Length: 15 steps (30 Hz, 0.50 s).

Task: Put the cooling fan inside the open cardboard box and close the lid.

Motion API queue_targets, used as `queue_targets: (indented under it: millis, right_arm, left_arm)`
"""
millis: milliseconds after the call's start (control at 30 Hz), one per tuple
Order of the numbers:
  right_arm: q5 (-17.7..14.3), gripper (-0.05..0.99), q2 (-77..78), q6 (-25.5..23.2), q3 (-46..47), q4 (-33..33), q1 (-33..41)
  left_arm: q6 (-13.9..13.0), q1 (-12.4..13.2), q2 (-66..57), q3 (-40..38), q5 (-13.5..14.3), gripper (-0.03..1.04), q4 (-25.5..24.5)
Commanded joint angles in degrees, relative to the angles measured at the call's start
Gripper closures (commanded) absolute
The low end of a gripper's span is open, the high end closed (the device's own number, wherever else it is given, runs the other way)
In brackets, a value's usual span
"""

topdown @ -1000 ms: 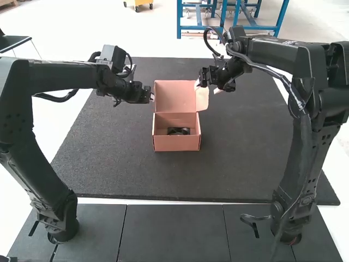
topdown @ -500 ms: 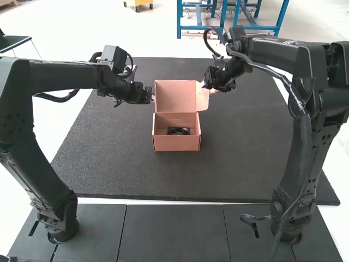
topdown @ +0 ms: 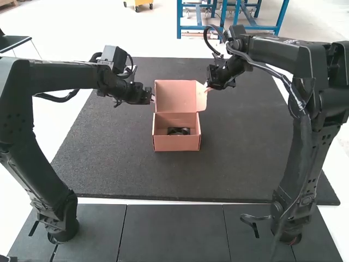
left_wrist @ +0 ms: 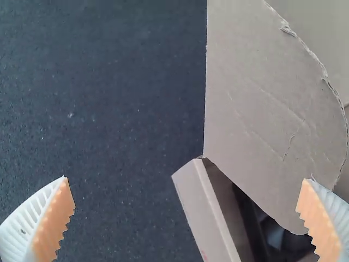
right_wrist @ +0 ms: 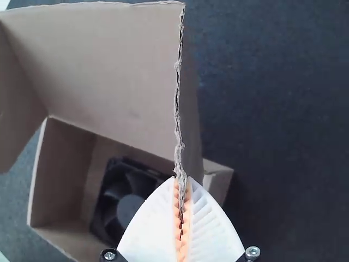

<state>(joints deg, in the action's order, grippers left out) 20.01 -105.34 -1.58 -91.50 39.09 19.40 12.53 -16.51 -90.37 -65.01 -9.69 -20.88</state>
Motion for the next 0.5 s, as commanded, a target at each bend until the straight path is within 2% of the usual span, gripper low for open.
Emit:
queue_targets:
  millis: [0, 200, 467]
  right_arm:
    - [0.91, 0.94, 0.13, 0.79, -2.1, 0.46, 0.38]
    - [1.17, 0.94, 0.13, 0.79, -2.36, 1.6, 0.38]
    - [4.16, 0.94, -0.74, -0.88, -2.36, 2.39, 1.17]
  left_arm:
    - [0.47, -0.36, 0.63, -2.66, -0.77, 0.05, 0.14]
    - [0.56, -0.45, 0.63, -2.84, -0.77, 0.05, 0.14]
    - [0.65, -0.36, 0.72, -2.84, -0.77, 0.05, 0.05]
